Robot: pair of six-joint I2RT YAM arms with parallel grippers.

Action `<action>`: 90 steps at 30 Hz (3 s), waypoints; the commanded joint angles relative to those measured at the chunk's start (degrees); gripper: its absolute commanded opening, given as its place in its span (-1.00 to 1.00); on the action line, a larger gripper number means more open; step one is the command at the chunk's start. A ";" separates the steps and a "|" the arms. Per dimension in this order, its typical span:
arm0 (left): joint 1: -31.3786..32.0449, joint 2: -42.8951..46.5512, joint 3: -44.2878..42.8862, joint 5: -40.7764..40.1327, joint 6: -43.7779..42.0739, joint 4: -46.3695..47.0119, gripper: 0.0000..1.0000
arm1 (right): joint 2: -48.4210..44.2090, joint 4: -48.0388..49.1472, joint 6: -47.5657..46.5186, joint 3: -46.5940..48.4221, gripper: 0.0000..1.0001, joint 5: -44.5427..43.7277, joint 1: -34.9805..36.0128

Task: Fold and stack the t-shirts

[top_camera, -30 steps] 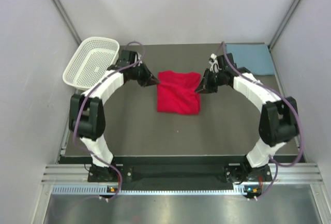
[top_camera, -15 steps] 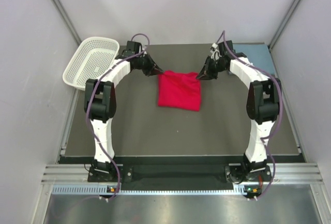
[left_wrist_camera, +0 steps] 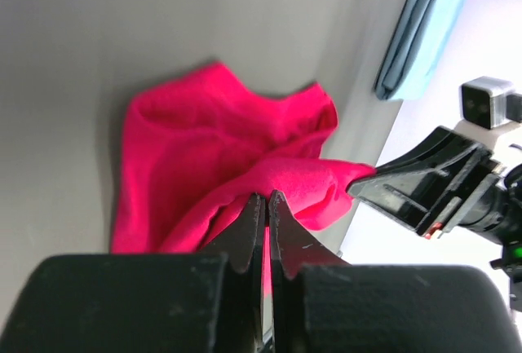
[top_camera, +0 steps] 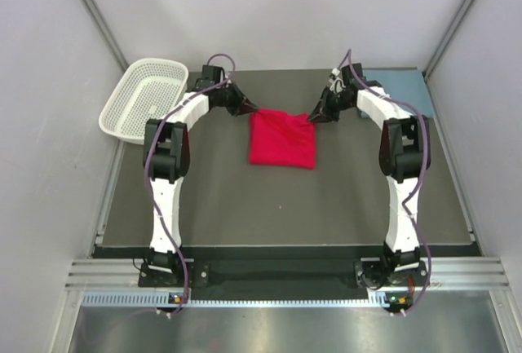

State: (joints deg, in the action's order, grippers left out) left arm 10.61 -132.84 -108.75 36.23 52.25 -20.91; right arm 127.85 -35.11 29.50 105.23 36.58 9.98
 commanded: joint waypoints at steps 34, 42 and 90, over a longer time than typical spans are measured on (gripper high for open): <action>3.97 6.28 8.73 4.02 0.66 15.45 -0.66 | -1.64 10.58 1.61 2.44 -0.84 -1.32 4.70; 7.76 7.58 18.53 5.61 1.01 22.29 -0.75 | 1.78 22.36 6.53 -2.39 -0.98 -1.95 3.39; 0.20 -8.41 2.93 7.28 1.37 21.18 -0.88 | 19.36 28.24 8.91 14.03 -0.74 5.97 -5.23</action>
State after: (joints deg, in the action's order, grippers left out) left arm 11.35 -143.20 -104.92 44.75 56.01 0.47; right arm 145.14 -11.66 38.63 112.92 46.35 6.13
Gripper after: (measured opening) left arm 0.065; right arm 0.130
